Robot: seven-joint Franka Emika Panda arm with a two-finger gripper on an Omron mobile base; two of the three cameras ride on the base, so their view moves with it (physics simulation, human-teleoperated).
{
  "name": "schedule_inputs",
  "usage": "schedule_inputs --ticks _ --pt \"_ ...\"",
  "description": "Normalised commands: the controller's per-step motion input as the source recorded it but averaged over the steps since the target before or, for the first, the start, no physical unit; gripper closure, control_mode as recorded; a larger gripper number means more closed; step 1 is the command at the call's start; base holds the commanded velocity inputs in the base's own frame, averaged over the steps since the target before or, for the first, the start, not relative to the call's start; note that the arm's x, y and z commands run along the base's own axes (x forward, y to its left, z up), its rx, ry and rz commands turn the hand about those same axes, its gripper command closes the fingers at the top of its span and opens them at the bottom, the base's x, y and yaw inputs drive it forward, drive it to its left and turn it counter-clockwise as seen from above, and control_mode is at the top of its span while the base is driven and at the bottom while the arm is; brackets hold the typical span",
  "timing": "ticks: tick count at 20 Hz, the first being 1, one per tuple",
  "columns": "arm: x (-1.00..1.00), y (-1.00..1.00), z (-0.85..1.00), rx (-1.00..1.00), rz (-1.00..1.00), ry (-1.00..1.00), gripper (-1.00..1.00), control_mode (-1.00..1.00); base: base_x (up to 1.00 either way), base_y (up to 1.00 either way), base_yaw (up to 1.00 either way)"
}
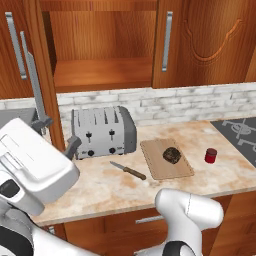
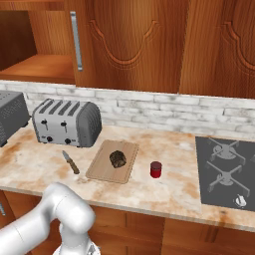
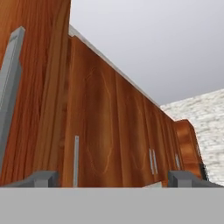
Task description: Pick the bread, place it on the cutting board, pick the jam, place it on the counter, and close the cabinet.
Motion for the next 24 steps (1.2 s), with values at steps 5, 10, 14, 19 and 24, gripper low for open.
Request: schedule_inputs --ticks 5,10,14,19,24 --pt "-0.22 0.18 0.00 0.00 0.00 0.00 -1.00 -1.00 0.00 0.00 0.00" --pt "-0.09 0.16 0.00 0.00 0.00 -0.03 -1.00 -1.00 0.00 0.00 0.00" --pt "0.04 0.20 0.00 -0.01 0.00 -0.02 -1.00 -1.00 0.00 0.00 0.00" --pt "0.26 0.12 0.00 0.00 0.00 0.00 -1.00 -1.00 0.00 0.00 0.00" --pt "0.30 0.08 0.00 0.00 0.00 0.00 -1.00 -1.00 0.00 0.00 0.00"
